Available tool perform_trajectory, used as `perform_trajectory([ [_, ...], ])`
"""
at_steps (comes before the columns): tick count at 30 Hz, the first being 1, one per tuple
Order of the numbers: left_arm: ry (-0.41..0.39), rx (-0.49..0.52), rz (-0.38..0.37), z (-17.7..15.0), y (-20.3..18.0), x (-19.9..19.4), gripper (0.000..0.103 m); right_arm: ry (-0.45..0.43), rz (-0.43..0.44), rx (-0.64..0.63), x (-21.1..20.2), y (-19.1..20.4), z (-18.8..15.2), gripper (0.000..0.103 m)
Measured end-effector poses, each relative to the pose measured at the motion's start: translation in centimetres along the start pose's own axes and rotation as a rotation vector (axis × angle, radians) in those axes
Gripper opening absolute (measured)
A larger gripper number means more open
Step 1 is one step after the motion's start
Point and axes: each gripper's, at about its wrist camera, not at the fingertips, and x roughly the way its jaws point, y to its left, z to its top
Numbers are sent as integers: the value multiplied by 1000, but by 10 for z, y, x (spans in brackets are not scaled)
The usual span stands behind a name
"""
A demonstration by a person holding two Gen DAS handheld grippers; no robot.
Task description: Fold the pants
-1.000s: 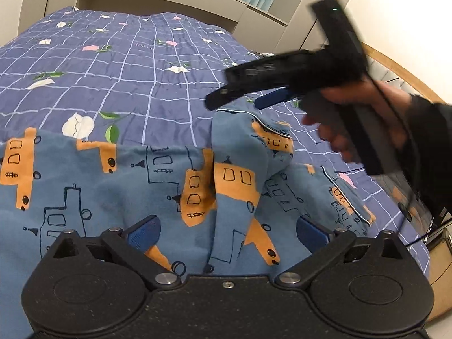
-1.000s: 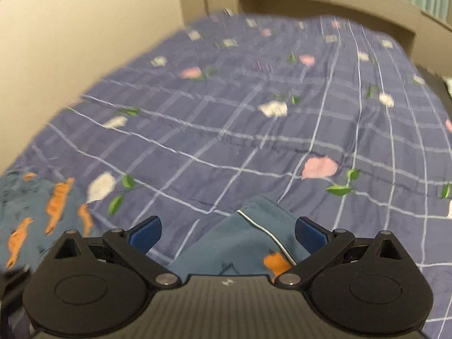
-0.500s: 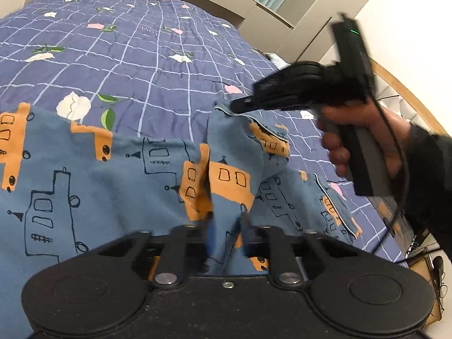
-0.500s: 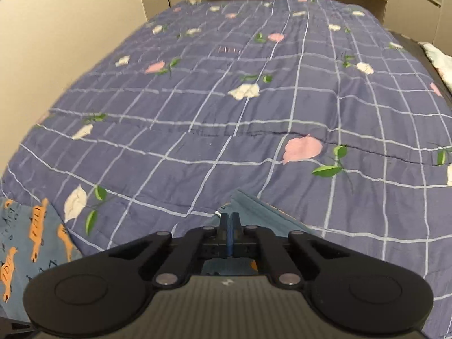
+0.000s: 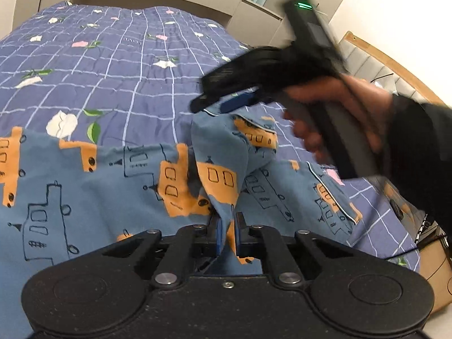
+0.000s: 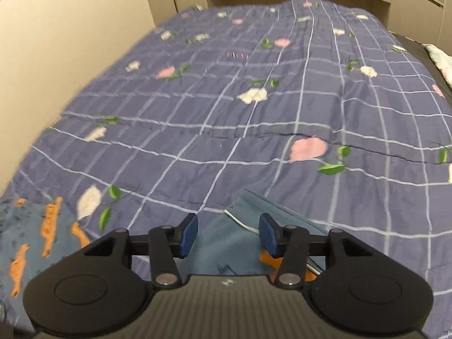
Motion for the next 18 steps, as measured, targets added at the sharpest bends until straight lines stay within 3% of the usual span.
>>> perform_trajectory([
  [3,0,-11,-10,-3,2,2,9,30,-96,-54,21,17,5,51],
  [5,-1,-16,-11,-4,3,2,9,28,-162,-97,27,25,3,32],
  [7,-5,-16,-9,-4,4,2,5,9,-144,-93,22,20,0,12],
  [10,-14,-2,7,-4,2,-1,2,-60,-74,9,-3,0,-5,8],
  [12,-26,15,11,-3,-2,-6,1,-158,-49,29,-35,-12,-17,7],
  [18,-55,152,41,-4,-30,-25,1,-363,-44,112,-139,-57,-79,7],
])
